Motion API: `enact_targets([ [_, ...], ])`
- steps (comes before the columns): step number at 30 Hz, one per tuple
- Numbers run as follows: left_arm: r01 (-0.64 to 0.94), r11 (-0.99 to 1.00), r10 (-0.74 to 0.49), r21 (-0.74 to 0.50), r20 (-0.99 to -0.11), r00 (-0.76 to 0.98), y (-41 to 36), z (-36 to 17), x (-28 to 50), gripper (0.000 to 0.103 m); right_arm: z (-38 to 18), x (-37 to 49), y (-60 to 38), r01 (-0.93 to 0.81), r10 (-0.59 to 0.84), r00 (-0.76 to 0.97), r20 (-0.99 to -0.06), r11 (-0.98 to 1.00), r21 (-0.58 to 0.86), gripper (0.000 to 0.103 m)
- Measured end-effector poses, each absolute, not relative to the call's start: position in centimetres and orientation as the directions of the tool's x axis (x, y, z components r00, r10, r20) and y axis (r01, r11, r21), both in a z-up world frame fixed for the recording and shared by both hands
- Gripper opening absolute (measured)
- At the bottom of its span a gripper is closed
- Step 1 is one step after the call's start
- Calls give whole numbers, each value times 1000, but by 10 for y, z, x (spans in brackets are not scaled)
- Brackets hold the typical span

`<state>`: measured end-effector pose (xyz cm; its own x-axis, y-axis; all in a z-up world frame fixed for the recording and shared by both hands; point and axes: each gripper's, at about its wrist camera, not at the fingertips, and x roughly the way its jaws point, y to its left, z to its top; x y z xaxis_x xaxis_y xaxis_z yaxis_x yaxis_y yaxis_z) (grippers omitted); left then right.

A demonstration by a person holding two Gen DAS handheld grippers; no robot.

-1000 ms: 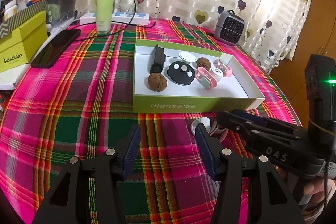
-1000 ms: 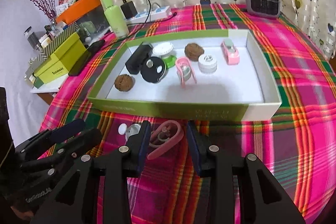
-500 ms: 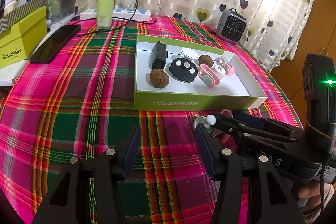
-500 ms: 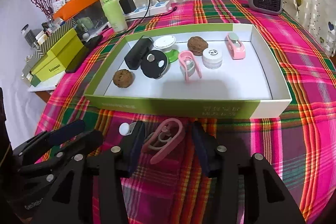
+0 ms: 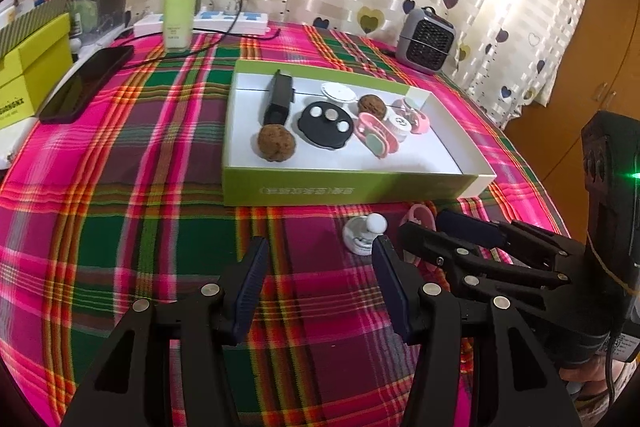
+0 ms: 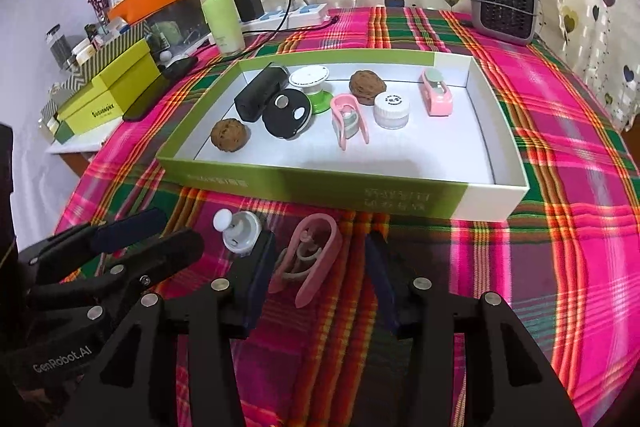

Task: Organize objects
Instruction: 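Grasp the pink loop clip with the right tool while the left tool moves to the white knob holder, then grasp the white knob holder with the left tool while the right tool lifts the pink clip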

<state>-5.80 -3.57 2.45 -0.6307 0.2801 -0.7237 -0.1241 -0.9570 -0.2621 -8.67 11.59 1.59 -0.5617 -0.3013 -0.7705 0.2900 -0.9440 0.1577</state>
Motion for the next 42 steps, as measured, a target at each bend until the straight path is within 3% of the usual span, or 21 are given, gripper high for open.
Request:
enact_targets([
  [22, -173, -962, 273, -211, -757, -594, -12, 17, -85, 53, 16, -76, 134, 410, -353, -543, -762, -903, 126, 47],
  [27, -167, -966, 260, -199, -759, -598, -14, 17, -89, 53, 21, -70, 134, 469, -426, -534, -730, -868, 163, 47],
  [42, -163, -969, 245, -184, -755, -608, -21, 16, -88, 53, 11, -77, 120, 457, -345, -528, -776, -885, 83, 47],
])
